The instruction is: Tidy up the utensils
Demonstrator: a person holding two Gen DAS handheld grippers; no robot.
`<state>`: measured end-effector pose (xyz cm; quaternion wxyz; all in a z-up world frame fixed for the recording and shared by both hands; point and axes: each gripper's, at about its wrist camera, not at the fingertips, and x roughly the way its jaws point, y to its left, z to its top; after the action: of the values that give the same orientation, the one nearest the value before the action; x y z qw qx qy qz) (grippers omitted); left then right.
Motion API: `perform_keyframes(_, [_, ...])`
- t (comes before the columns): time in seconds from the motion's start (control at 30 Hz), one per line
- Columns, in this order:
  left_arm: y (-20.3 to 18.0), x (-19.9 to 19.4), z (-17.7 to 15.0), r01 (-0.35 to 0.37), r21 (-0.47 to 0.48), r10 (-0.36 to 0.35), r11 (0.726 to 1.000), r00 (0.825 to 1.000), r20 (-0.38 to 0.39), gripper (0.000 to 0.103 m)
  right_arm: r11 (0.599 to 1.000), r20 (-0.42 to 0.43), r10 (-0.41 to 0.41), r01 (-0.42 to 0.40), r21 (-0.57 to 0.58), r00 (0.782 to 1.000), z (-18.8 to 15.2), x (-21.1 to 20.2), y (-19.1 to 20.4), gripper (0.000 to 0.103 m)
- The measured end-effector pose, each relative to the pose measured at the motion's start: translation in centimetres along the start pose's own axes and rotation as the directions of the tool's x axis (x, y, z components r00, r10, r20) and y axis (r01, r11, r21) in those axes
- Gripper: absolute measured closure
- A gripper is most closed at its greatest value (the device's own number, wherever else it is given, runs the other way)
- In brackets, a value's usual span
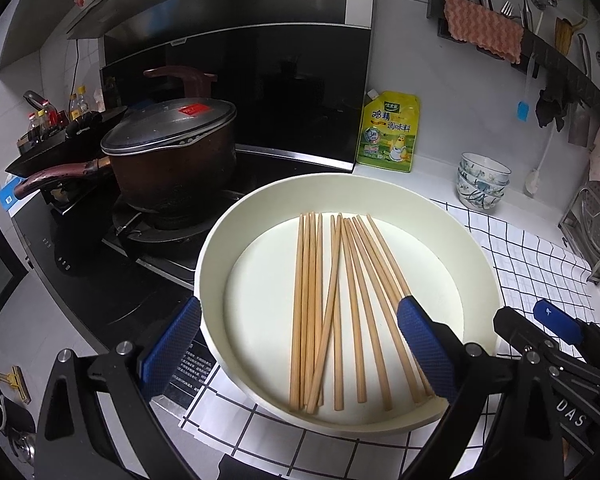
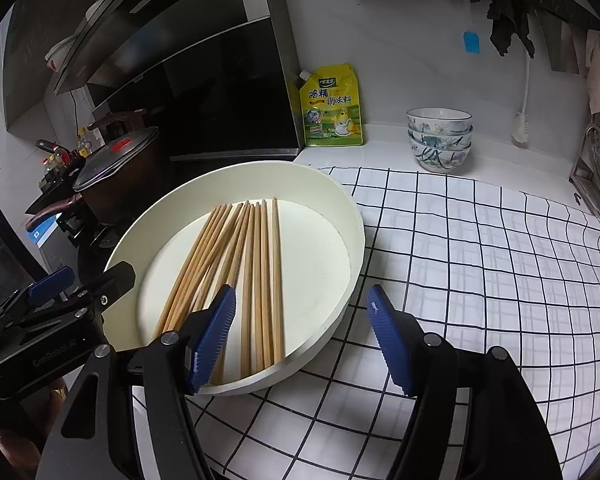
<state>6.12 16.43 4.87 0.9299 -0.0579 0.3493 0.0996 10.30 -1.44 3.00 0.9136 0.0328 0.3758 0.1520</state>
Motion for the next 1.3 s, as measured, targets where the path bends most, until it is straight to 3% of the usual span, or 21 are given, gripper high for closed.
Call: perform_keyframes(1.3, [-0.24,-0.04,-0.27,-0.010,-0.005,0.010,1.000,1.000,-0.011,0.006,1.000,-0.002,-0.008,0.008,-0.003,1.000,-0.32,-0.22,-0.20,0.037])
